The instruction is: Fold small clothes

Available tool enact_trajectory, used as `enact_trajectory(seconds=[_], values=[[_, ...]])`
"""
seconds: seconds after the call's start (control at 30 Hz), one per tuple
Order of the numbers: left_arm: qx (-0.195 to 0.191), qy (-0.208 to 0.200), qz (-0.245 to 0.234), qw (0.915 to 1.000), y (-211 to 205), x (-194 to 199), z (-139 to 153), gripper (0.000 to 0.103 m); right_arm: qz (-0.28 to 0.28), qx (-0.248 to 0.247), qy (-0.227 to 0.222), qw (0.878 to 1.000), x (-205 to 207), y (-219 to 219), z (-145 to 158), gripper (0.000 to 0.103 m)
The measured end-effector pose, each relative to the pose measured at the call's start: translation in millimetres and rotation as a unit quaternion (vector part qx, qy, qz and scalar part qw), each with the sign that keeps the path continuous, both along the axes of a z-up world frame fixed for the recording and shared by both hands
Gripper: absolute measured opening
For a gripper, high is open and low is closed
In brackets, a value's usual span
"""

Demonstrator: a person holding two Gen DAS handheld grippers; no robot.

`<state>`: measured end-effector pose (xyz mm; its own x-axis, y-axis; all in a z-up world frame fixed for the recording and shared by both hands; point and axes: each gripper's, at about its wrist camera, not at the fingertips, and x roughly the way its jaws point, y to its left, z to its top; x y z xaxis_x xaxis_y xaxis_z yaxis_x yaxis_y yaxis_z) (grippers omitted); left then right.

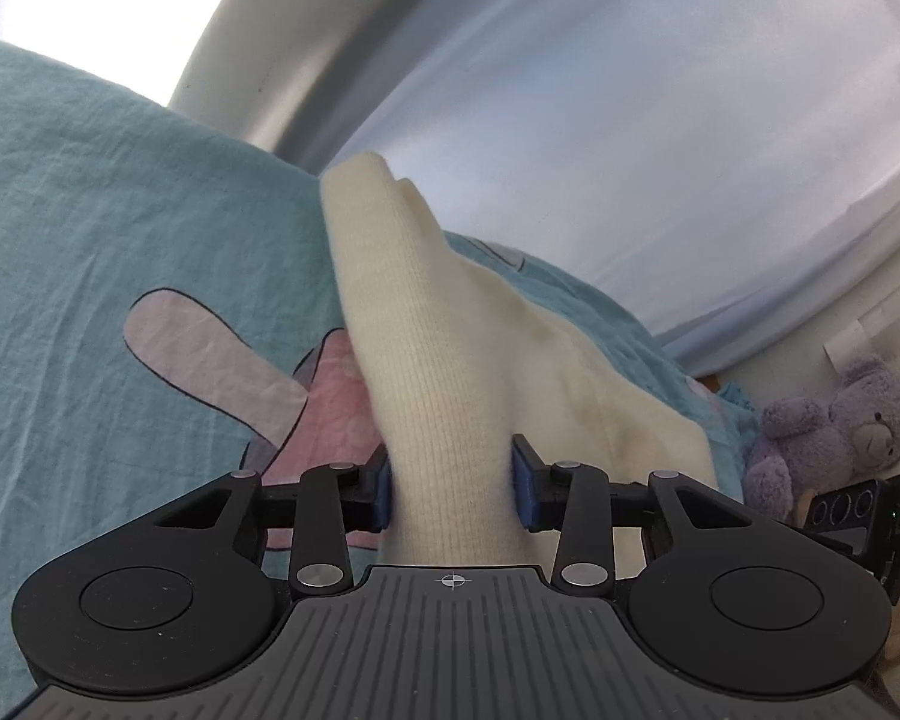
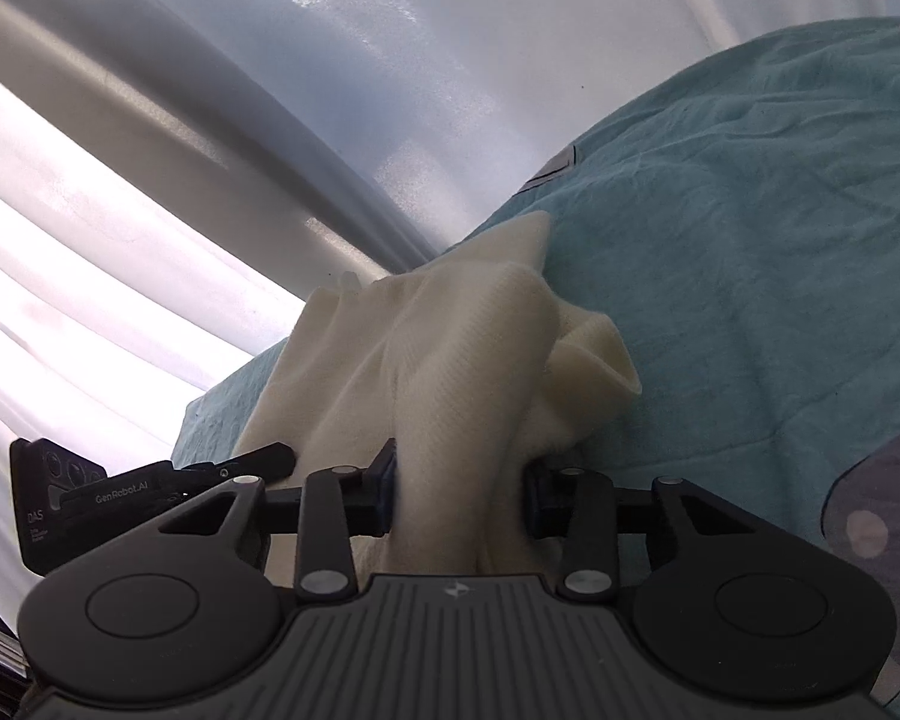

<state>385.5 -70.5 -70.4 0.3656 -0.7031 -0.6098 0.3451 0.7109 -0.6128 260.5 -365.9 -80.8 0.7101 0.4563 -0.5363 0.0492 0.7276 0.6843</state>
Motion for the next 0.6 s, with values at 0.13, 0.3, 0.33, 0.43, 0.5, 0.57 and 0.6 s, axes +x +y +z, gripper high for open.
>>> enact_trajectory(seconds=[0.13, 0.3, 0.33, 0.43, 0.5, 0.57, 0.6], values=[[-0.008, -0.031, 0.005, 0.9995, 3.7, -4.3, 23.3, 0.040, 0.007, -0.014, -0.013, 1.000, 1.0, 10.1, 13.0, 0.035], [0.019, -0.063, 0.029, 0.9974, 13.3, 1.7, 47.2, 0.042, 0.023, -0.015, -0.038, 0.999, 13.8, 29.1, 28.6, 0.035], [0.030, -0.056, 0.033, 0.9974, 14.2, 3.9, 45.7, 0.044, 0.022, -0.024, -0.038, 0.999, 16.9, 32.3, 31.1, 0.037], [0.077, -0.039, 0.062, 0.9943, 19.9, 3.4, 37.7, 0.045, 0.008, -0.093, -0.019, 0.995, 24.2, 42.5, 37.7, 0.047], [0.090, -0.051, 0.087, 0.9908, 27.0, -0.8, 36.2, 0.046, -0.012, -0.143, -0.016, 0.989, 21.3, 45.8, 44.2, 0.047], [0.081, -0.057, 0.110, 0.9890, 30.4, -1.9, 37.5, 0.055, -0.027, -0.177, -0.033, 0.983, 16.4, 51.2, 54.2, 0.047], [0.079, -0.060, 0.123, 0.9874, 29.9, -2.2, 39.0, 0.060, -0.029, -0.189, -0.044, 0.981, 15.3, 55.9, 59.2, 0.047]])
